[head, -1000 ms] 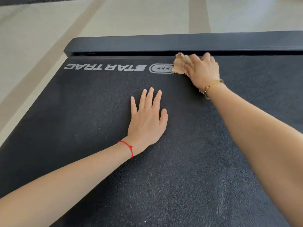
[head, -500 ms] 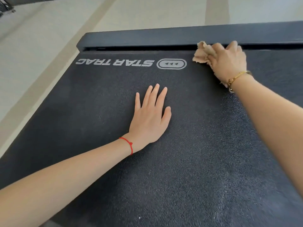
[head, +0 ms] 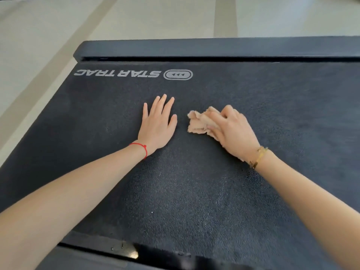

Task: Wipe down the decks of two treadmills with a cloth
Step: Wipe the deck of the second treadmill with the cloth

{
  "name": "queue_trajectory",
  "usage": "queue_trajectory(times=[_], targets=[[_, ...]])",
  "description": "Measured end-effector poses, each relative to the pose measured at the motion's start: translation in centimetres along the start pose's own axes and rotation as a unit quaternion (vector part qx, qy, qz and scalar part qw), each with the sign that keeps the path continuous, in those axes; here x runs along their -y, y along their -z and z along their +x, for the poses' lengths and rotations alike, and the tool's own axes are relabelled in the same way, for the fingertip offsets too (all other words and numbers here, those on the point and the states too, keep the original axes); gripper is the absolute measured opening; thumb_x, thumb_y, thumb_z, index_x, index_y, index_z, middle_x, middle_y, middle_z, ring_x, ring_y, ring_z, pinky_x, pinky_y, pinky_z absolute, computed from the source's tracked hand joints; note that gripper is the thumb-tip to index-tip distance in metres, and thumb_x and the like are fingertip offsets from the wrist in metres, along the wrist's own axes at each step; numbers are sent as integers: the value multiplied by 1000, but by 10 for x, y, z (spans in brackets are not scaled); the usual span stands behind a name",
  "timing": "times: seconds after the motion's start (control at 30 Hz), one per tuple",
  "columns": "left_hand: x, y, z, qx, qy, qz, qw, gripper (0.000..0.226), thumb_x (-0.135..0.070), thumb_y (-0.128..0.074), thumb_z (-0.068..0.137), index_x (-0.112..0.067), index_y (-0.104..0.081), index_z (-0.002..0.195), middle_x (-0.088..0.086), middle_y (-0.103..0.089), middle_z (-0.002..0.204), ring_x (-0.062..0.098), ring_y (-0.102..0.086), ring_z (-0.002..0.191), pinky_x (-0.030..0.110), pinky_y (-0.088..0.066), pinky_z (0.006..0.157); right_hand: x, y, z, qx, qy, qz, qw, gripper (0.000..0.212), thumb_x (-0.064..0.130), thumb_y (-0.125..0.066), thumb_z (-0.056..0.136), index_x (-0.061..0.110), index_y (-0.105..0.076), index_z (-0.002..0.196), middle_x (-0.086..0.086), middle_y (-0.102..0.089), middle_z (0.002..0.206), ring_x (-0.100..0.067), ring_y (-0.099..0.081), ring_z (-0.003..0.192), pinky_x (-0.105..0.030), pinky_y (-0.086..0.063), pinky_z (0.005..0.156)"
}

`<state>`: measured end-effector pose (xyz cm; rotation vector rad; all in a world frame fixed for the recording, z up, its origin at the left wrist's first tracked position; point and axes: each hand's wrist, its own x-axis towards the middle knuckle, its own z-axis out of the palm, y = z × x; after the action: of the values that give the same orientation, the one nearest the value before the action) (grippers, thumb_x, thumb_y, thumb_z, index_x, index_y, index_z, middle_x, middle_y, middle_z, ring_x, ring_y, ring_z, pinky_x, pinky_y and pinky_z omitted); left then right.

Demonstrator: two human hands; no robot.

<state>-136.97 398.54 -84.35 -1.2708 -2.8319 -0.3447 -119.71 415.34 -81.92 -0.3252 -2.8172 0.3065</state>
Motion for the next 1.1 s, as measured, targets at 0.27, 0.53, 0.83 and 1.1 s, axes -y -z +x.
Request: queue_trajectory(times=[0.27, 0.53, 0.83, 1.1], targets=[[0, -1, 0, -16, 0, -9, 1000, 56, -37, -31, 104, -20, -21, 156, 4, -16, 164, 20, -7, 152, 53, -4, 122, 16, -4, -4, -26, -82, -25, 996, 36, 30, -52, 97, 19, -53, 132, -14, -50, 101, -34, -54, 85, -42, -45, 75], [0, 2, -1, -14, -3, -13, 1000, 55, -36, -30, 104, -19, -21, 156, 5, -15, 164, 22, -7, 152, 52, -3, 122, 22, -3, -39, -27, -19, -17, 999, 42, 31, -62, 90, 24, -51, 130, -13, -48, 92, -32, -52, 76, -40, -42, 70], [0, 2, -1, -17, -4, -26, 1000, 55, -36, -31, 104, -18, -24, 155, 6, -17, 164, 23, -9, 152, 53, -3, 122, 68, 4, -67, -8, -65, 5, 998, 40, 24, -59, 92, 18, -57, 132, -13, -49, 95, -34, -53, 81, -42, -44, 71], [2, 0, -1, -11, -6, -20, 1000, 56, -38, -29, 104, -19, -23, 156, 6, -16, 164, 24, -8, 152, 53, -3, 122, 91, 8, -111, 29, 9, 43, 999, 41, 26, -63, 88, 26, -57, 128, -7, -48, 92, -28, -51, 78, -38, -42, 70]])
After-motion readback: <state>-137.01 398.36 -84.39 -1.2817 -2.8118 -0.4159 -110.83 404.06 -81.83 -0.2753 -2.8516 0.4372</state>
